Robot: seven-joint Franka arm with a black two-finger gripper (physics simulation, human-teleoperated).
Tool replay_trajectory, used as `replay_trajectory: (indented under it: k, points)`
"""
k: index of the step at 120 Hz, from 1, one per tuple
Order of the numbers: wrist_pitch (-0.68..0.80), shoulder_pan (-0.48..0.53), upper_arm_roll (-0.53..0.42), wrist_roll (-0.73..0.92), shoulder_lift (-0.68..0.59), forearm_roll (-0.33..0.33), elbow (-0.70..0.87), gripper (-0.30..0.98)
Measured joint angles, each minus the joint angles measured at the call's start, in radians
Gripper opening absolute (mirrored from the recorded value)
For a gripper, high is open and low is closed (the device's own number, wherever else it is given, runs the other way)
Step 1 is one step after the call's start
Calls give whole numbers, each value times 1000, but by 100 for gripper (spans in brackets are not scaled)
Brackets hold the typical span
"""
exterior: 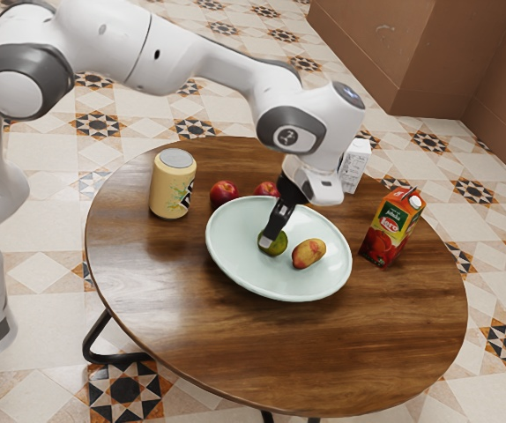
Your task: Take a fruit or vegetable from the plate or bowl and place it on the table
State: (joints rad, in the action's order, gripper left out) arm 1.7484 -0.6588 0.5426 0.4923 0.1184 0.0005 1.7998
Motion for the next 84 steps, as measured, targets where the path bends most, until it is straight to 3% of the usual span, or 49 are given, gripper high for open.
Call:
replay_trajectory:
  k: [84]
  points:
    - [14, 38, 4, 35, 38, -14, 0, 69]
